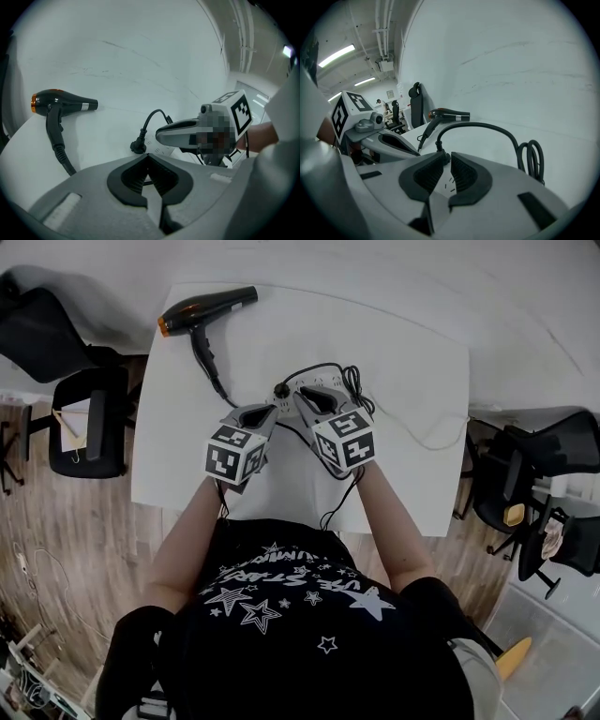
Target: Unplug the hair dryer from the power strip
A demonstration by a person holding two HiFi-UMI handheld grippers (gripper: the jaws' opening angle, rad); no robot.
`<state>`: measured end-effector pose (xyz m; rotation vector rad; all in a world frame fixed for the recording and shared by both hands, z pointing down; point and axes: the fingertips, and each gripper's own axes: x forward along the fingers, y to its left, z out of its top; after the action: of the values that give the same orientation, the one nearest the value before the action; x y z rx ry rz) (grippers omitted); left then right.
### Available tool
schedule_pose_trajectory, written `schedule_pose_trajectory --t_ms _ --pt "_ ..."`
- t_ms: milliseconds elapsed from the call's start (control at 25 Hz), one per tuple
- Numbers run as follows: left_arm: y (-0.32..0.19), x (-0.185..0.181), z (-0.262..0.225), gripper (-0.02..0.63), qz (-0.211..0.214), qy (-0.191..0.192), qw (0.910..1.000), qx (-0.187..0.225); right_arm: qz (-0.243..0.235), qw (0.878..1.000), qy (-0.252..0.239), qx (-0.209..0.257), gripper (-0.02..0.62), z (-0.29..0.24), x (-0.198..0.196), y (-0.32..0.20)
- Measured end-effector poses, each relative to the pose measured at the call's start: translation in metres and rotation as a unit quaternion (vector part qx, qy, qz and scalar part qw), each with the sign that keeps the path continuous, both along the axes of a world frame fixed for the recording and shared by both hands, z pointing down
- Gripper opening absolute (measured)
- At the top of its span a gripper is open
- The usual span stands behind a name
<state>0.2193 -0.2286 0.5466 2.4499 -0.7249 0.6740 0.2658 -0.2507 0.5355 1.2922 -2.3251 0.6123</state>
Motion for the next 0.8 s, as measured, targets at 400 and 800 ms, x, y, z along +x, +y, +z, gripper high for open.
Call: schedule_pose_trajectory --t_ms 400,800 --pt "-0.002 0.006 0.020 0.008 -0.008 -0.026 0.9994 -0.024 -0.045 0.999 -0.009 0.019 0.091 0.003 -0.009 -0.010" --pt "-0.003 0.007 0.020 0.008 0.000 -0.041 0.9989 -0.025 -0.106 0.993 0.015 0.040 0.129 0.000 -0.021 -0.011"
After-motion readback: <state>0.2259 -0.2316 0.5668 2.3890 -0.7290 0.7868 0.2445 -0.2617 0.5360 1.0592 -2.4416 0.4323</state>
